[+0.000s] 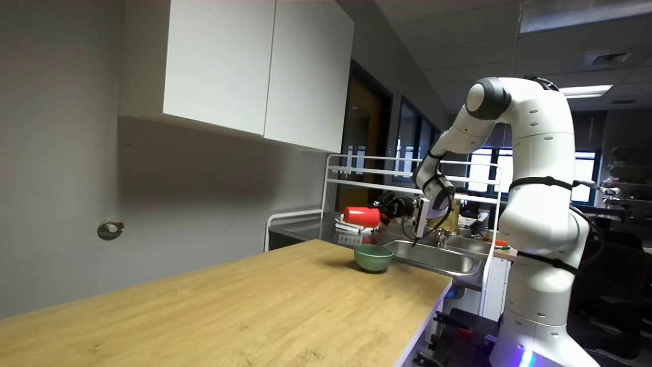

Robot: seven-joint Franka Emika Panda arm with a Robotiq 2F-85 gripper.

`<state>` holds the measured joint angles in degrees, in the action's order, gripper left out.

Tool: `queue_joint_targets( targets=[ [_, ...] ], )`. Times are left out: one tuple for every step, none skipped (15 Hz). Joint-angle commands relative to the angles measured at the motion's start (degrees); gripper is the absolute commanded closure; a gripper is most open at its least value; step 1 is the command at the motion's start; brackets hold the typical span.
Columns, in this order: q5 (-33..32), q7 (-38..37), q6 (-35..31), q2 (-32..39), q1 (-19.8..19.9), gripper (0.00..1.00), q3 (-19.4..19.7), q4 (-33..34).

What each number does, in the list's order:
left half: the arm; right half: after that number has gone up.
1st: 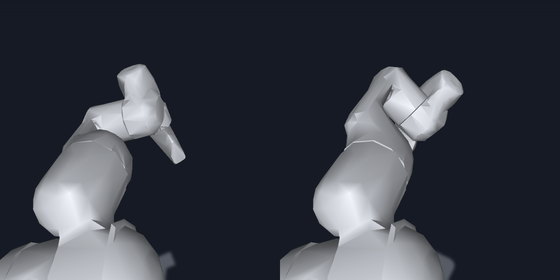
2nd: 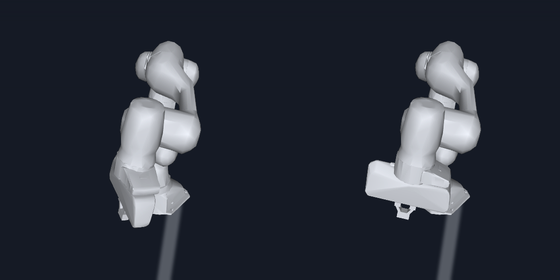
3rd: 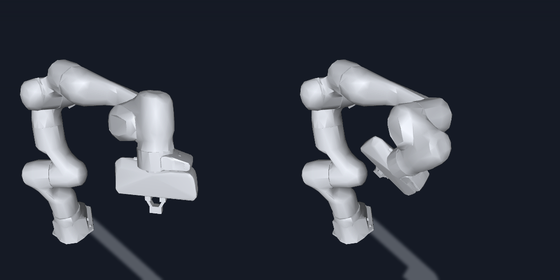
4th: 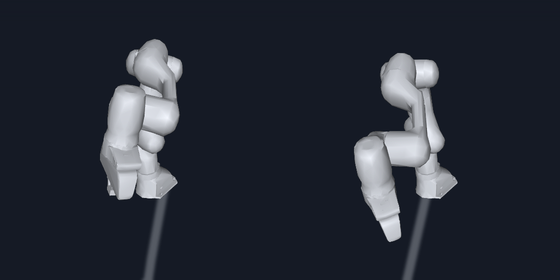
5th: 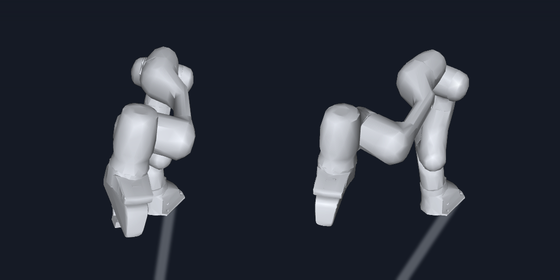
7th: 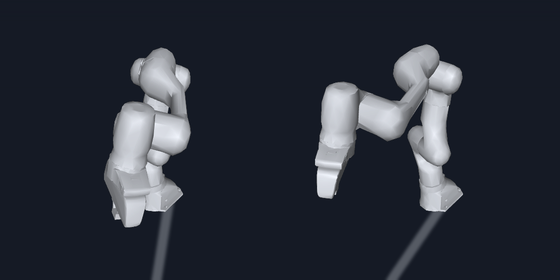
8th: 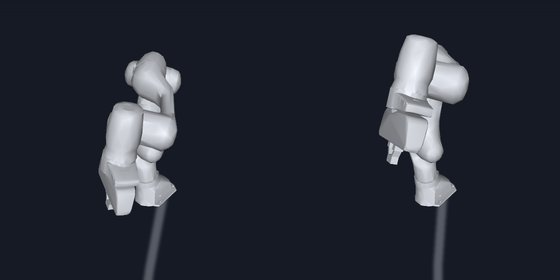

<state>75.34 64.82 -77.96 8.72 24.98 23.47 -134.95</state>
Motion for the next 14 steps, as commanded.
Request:
queue_joint_targets(
  targets=[
    [2.3,2.3,6.6,5.0,0.9,0.98,0.0,3.3],
    [2.5,2.7,7.9,5.9,1.0,0.98,-0.1,3.8],
    [2.8,3.1,9.1,7.0,1.1,0.98,-0.2,4.5],
    [3.1,3.5,10.3,8.1,1.2,0.98,-0.2,5.3],
    [3.2,3.7,11.4,8.8,1.3,0.98,-0.3,5.8],
    [3.6,3.8,12.7,9.8,1.4,0.98,-0.3,6.6],
    [4.0,3.9,13.7,10.8,1.5,0.98,-0.4,7.5],
    [4.3,3.9,14.6,11.6,1.6,0.98,-0.4,8.2],
    [4.4,3.8,15.4,12.3,1.6,0.98,-0.5,8.9],
    [4.6,3.8,16.3,13.1,1.6,0.98,-0.5,9.6],
    [4.9,3.7,16.9,13.9,1.7,0.98,-0.6,10.3],
    [5.1,3.6,17.5,14.5,1.7,0.98,-0.6,10.9],
    [5.2,3.5,18.1,15.0,1.7,0.98,-0.6,11.5],
    [5.3,3.5,18.5,15.6,1.7,0.98,-0.6,12.1]
  ],
)
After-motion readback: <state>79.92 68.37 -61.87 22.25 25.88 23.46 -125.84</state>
